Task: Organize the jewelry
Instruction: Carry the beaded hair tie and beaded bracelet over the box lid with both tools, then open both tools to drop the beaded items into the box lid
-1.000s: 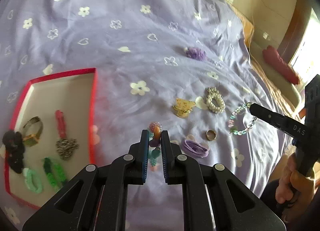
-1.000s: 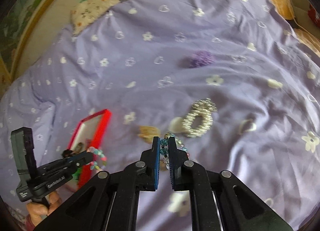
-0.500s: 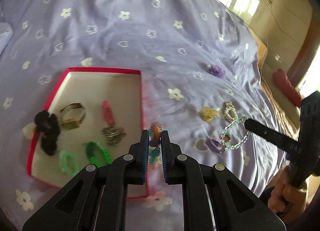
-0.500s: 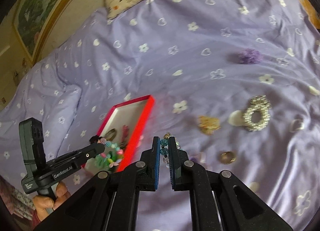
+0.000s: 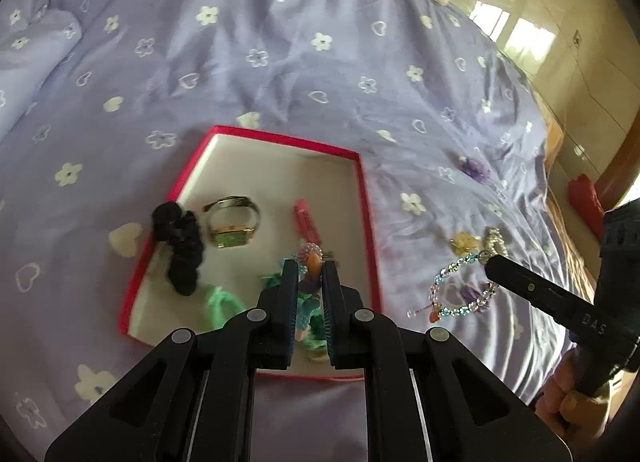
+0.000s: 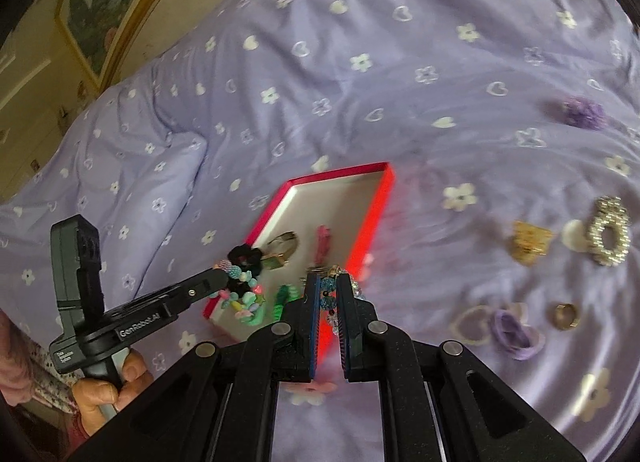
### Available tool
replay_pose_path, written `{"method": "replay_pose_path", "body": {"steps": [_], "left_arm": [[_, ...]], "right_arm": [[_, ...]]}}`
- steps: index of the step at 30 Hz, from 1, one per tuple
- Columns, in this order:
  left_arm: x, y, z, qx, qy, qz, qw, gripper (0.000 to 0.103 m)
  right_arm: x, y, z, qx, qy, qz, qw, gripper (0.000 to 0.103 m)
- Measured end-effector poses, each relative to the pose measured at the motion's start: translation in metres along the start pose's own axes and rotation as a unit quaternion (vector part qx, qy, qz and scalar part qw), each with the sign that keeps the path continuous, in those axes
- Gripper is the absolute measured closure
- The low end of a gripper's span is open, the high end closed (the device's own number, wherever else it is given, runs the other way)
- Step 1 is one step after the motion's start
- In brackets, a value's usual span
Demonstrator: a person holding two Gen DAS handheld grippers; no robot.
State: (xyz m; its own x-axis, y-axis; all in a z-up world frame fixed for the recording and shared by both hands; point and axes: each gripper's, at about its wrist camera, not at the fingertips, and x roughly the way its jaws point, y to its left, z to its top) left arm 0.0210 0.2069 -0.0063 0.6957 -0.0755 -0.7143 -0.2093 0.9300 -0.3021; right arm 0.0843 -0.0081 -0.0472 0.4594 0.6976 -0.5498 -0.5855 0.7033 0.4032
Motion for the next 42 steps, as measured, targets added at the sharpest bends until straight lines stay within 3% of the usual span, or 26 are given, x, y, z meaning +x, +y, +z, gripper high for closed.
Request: {"method": "replay_pose_path", "body": {"steps": [10,26,32,42], "left_arm": [[0.000,0.034,-0.006,-0.026,0.003,0.020,0.9995,0.093],[0.010,0.057,-0.001,-0.045,0.006,0.017,0.9988,0.093],[0.024,0.062,0.001,-0.051,0.017,0.015,0.9985,0.093],[0.051,0.083,-0.009,-0.055,0.049,0.060,0.9955,0.093]], "right_arm": [[0.036,0.036,-0.004,-0.023,0.030,0.029,0.999,0.095],[0.085,0.072,0.002,-0.047,0.057,0.066,0.995,0.095],[0.109,0.060,-0.004,-0.040,0.078,0.049,0.995,0.095],[0.128,0.021,-0.010,-0.023,0.106,-0.011,0.994,0.095]]}}
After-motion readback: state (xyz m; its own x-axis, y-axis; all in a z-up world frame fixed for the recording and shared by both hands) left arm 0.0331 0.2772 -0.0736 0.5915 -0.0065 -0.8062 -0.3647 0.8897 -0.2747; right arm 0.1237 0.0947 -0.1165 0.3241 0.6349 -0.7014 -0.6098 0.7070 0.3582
